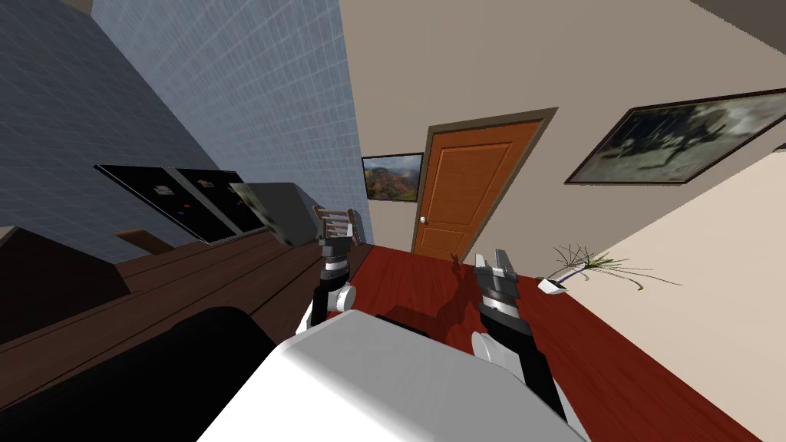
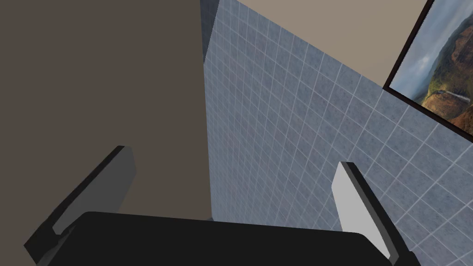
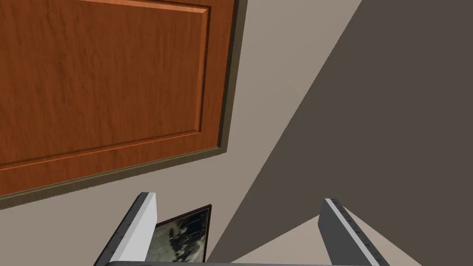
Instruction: Pull the door open
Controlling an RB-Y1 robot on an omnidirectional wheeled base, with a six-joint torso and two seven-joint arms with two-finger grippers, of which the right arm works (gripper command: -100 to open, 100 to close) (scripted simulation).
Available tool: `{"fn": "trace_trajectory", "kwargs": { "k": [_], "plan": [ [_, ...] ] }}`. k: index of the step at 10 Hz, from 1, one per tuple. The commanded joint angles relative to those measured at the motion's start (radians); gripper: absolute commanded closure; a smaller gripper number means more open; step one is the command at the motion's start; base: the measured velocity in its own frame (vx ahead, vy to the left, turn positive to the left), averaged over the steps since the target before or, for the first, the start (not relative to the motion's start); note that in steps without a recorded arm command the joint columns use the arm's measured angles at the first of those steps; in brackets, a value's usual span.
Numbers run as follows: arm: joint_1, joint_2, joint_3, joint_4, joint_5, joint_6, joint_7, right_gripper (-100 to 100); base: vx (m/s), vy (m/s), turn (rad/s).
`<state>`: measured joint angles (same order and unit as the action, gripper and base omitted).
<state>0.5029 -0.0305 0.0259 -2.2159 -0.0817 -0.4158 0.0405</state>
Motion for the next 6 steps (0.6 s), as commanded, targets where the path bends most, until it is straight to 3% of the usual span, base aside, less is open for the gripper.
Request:
{"fn": "trace_trajectory", "kwargs": {
  "k": [1, 6],
  "plan": [
    [-0.014, -0.010, 0.008, 0.035, -0.012, -0.010, -0.035, -100, 0.049, -0.109, 0.052],
    [-0.051, -0.034, 0.029, 0.130, -0.046, -0.037, -0.130, -100, 0.124, 0.042, 0.000]
  ]
}}
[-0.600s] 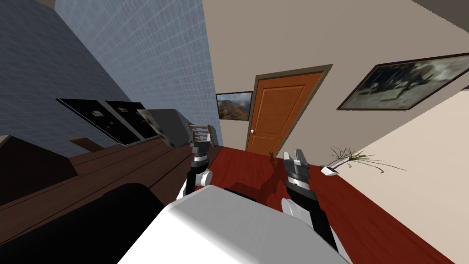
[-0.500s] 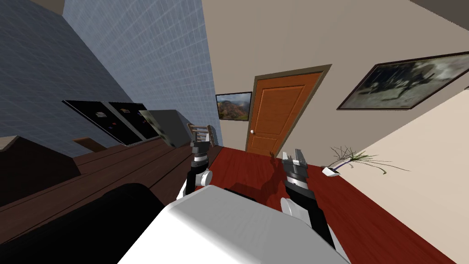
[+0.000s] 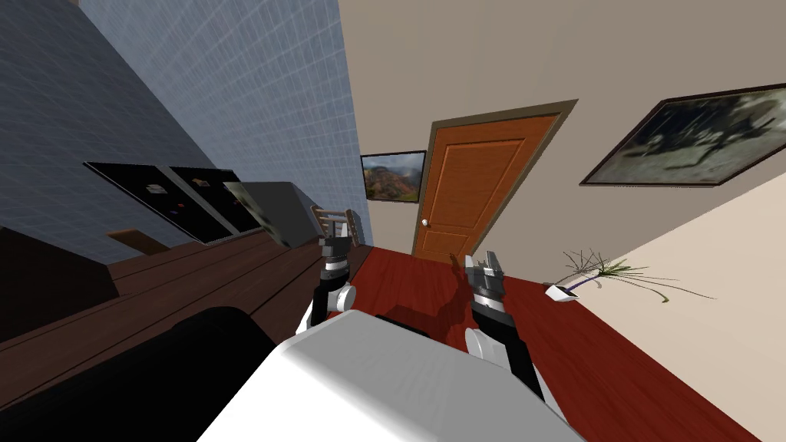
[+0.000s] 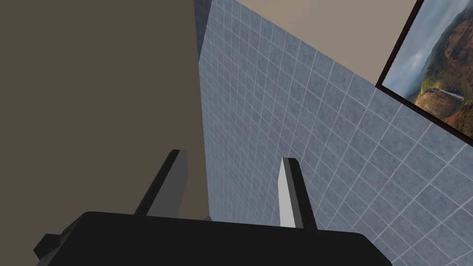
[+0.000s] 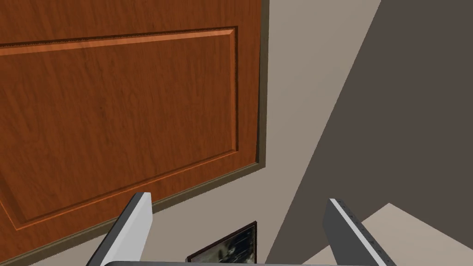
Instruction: Pull the door open
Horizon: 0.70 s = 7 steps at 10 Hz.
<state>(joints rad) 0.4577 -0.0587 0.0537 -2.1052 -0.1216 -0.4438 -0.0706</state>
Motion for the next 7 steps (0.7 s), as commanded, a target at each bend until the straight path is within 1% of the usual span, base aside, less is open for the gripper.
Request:
{"fn": "trace_trajectory", "kwargs": {
  "k": [1, 2, 5, 6, 7],
  "plan": [
    [-0.011, -0.009, 0.004, 0.032, -0.011, -0.012, -0.031, -100, 0.101, 0.011, 0.008],
    [-0.022, -0.015, 0.010, 0.060, -0.021, -0.020, -0.060, -100, 0.109, 0.002, 0.010],
    [-0.041, -0.025, 0.021, 0.108, -0.038, -0.034, -0.108, -100, 0.101, 0.002, 0.007],
    [-0.053, -0.032, 0.028, 0.140, -0.050, -0.043, -0.140, -100, 0.106, 0.022, 0.011],
    [-0.061, -0.036, 0.033, 0.158, -0.056, -0.048, -0.158, -100, 0.123, 0.024, 0.009]
  ]
}}
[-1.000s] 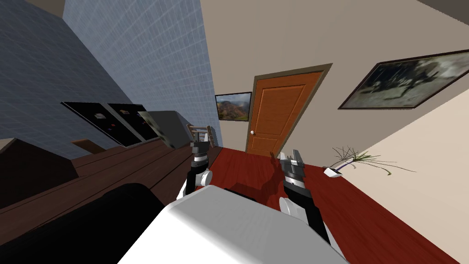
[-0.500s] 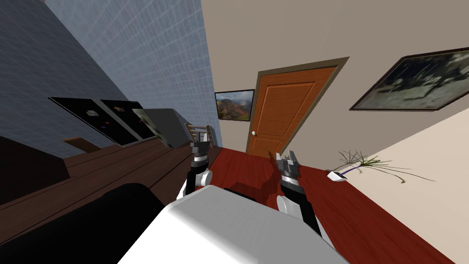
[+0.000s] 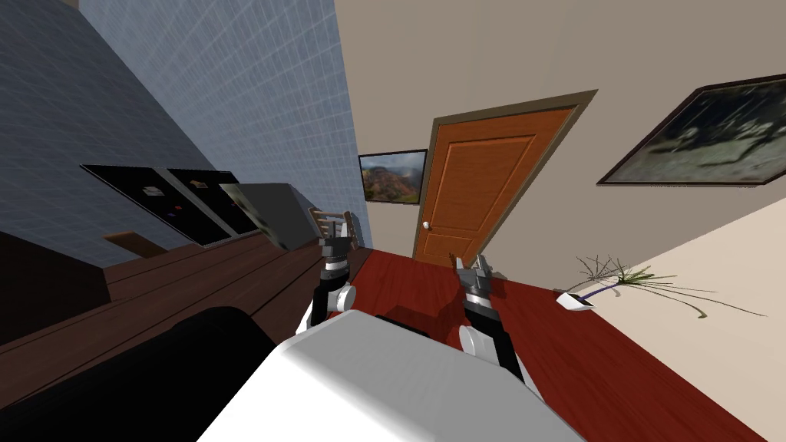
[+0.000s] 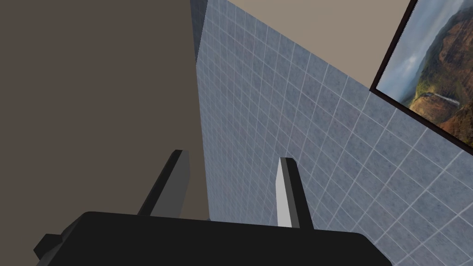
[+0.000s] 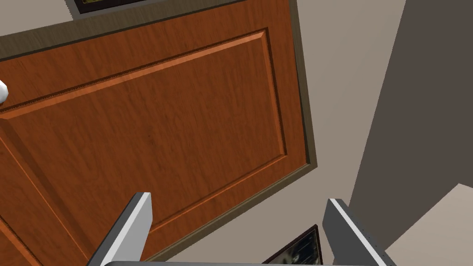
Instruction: Pull the door open
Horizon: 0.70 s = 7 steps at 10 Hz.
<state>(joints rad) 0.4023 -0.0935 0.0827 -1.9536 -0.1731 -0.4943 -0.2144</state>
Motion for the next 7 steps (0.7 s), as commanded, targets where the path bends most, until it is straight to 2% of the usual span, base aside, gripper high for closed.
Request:
{"fn": "trace_trajectory", "kwargs": {
  "k": [1, 7],
  "plan": [
    [-0.012, -0.005, 0.008, 0.025, -0.011, -0.003, -0.033, -100, 0.100, 0.024, 0.008],
    [-0.058, -0.027, 0.034, 0.141, -0.052, -0.036, -0.148, -100, 0.095, 0.008, 0.008]
  ]
}}
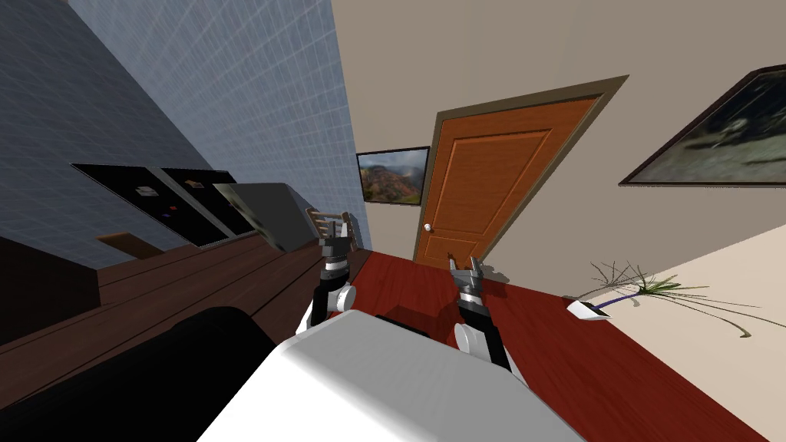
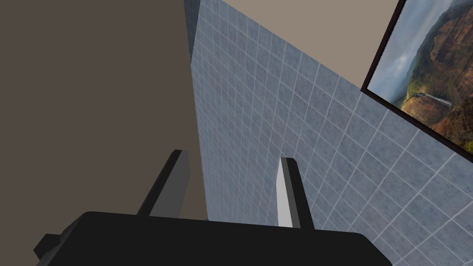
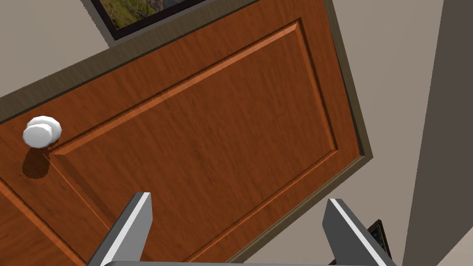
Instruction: Pull the door open
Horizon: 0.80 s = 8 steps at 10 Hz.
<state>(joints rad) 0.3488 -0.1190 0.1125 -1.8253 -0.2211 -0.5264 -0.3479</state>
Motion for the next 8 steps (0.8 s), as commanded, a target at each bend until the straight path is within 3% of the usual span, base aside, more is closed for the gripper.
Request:
{"fn": "trace_trajectory", "kwargs": {
  "k": [1, 8],
  "plan": [
    [-0.013, -0.005, 0.008, 0.033, -0.012, -0.009, -0.035, -100, 0.094, 0.013, 0.010],
    [-0.071, -0.032, 0.042, 0.182, -0.065, -0.051, -0.184, -100, 0.099, 0.011, 0.009]
  ]
}}
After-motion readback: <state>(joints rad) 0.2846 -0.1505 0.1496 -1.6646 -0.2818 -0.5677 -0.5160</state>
